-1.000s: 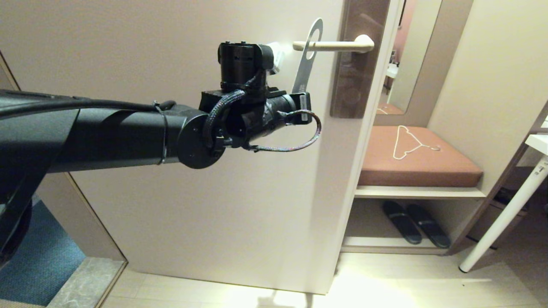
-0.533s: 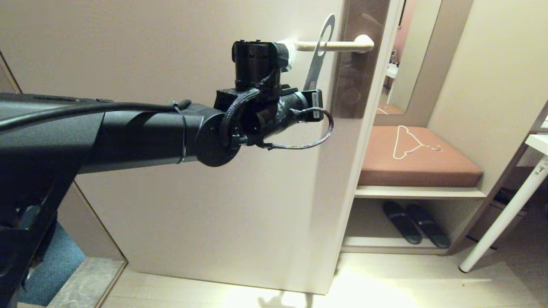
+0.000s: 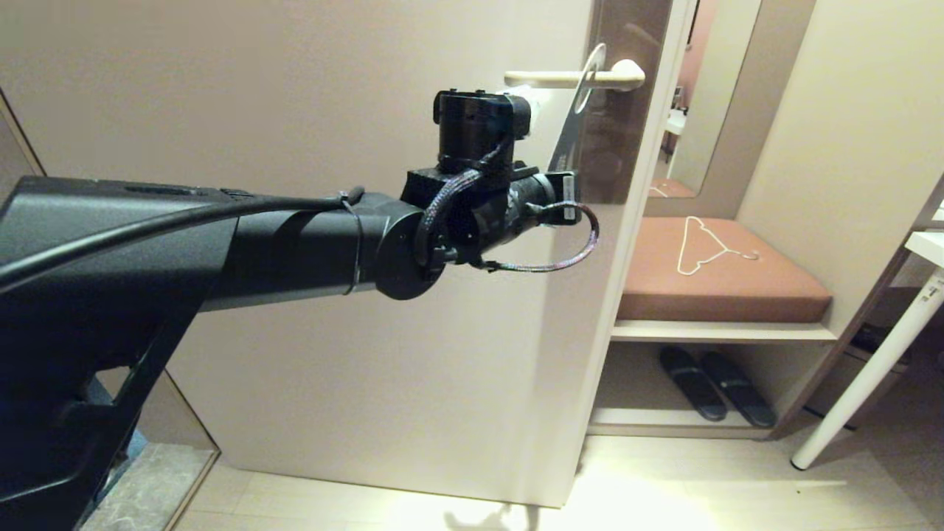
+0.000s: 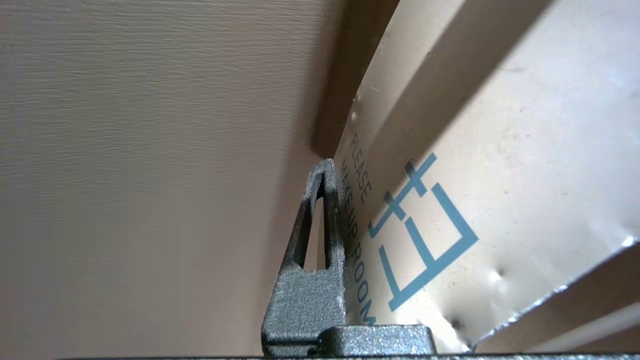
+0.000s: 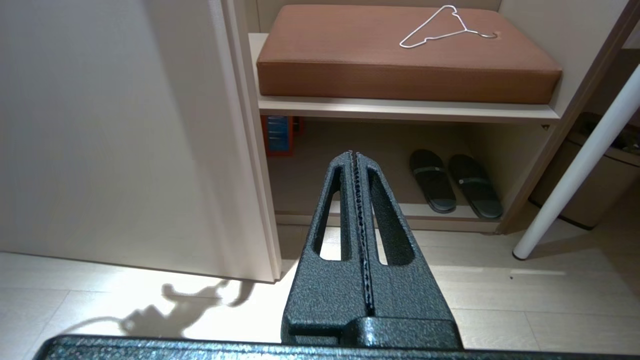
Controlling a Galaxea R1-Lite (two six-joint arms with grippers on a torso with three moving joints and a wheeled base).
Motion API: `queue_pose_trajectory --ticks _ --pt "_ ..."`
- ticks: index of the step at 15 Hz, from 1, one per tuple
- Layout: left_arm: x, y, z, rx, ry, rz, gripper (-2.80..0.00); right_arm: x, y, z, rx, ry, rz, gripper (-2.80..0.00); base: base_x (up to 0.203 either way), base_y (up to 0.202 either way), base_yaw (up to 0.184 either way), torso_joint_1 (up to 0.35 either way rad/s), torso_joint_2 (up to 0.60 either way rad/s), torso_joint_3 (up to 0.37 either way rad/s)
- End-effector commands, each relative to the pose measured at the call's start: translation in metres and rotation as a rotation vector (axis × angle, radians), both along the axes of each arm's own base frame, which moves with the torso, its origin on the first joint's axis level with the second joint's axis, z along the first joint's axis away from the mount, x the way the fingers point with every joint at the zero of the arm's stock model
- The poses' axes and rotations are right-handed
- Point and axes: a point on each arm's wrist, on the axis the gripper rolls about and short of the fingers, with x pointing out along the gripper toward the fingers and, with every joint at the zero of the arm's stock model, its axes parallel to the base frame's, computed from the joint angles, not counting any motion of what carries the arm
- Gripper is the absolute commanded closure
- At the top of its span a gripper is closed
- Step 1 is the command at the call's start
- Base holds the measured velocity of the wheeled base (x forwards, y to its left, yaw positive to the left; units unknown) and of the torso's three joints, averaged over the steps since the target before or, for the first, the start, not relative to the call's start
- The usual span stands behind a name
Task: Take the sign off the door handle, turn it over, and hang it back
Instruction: Hang the sign back with the other side facing out
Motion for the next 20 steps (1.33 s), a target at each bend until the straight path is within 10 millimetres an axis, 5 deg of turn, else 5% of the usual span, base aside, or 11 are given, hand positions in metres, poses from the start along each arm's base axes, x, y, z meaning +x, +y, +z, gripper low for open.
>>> queue_pose_trajectory --ticks 1,11,12,20 --pt "-0.001 -0.003 -0.001 -0.002 0.001 -0.006 0.0 0.0 0.0 0.0 0.0 0.002 0.0 0.0 0.0 0.0 0.0 0.0 0.0 0.0" --pt "0.001 -0.006 -0.002 0.013 -0.015 -0.012 0.0 0.0 0.0 0.0 0.0 0.002 0.0 0.0 0.0 0.0 0.0 0.0 0.0 0.0" --pt "0.001 -0.006 -0.002 0.013 -0.015 -0.011 -2.8 0.0 0.0 0.0 0.0 0.002 0.0 0.0 0.0 0.0 0.0 0.0 0.0 0.0" --pt "-0.013 -0.002 0.009 -0.005 -0.021 -0.023 -2.8 0.0 0.0 0.0 0.0 0.002 0.0 0.0 0.0 0.0 0.0 0.0 0.0 0.0"
